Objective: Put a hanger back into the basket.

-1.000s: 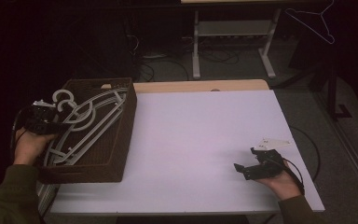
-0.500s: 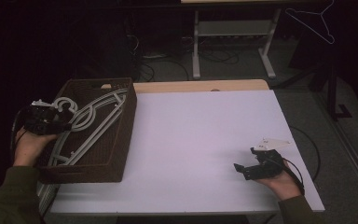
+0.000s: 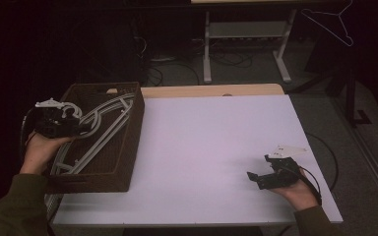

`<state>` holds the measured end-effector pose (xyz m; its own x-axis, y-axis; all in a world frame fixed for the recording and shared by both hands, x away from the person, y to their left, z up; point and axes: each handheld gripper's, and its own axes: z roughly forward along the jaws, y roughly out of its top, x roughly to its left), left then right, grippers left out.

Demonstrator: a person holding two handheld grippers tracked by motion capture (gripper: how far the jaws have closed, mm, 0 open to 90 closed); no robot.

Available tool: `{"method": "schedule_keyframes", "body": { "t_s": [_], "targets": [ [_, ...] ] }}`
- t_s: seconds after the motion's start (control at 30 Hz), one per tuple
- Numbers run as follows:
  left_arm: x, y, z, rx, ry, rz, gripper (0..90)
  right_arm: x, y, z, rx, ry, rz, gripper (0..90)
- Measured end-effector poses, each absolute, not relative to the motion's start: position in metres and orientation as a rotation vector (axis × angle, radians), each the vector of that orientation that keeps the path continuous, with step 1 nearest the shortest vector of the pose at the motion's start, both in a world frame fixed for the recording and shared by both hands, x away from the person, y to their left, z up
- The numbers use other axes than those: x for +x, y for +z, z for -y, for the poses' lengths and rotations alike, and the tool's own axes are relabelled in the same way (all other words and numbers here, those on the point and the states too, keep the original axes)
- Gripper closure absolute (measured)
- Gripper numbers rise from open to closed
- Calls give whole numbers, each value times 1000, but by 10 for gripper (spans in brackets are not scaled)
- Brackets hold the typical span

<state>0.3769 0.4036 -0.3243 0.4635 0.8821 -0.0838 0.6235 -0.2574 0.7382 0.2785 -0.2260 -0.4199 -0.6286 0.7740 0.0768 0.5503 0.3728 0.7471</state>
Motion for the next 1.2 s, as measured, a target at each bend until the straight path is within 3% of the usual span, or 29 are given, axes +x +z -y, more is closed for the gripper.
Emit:
{"method": "schedule_keyframes", "body": {
  "t_s": [0.93, 1.2],
  "targets": [
    [346, -315, -297, 1834, 307, -856, 144, 282, -395, 226, 1095, 1295, -2260, 92],
    [335, -319, -275, 1783, 299, -766, 124, 284, -375, 225, 1040, 1424, -2195, 78]
  ]
}}
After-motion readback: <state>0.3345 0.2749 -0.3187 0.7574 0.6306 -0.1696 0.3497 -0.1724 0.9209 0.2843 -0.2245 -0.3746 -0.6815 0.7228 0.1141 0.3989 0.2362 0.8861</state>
